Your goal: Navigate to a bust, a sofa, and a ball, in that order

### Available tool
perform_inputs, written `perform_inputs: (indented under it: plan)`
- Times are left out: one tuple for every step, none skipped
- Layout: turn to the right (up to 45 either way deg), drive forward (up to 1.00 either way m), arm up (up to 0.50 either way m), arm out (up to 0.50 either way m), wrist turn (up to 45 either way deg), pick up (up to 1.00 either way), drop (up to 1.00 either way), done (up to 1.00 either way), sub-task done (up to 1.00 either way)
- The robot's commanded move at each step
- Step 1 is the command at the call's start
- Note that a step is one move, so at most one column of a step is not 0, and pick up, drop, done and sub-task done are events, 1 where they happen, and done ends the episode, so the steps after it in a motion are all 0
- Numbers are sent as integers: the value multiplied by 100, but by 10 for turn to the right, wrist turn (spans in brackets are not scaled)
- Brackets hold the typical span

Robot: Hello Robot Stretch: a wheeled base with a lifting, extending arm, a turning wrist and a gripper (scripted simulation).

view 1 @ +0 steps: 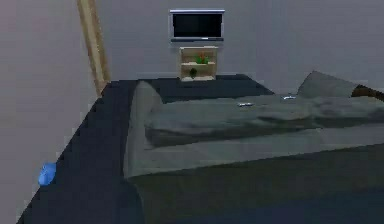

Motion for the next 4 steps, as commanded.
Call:
perform_inputs:
  plan:
    - [-360, 0, 0, 0, 0, 0, 0, 0, 0]
    - [0, 5, 0, 0, 0, 0, 0, 0, 0]
    - [450, 0, 0, 0, 0, 0, 0, 0, 0]
    - [450, 0, 0, 0, 0, 0, 0, 0, 0]
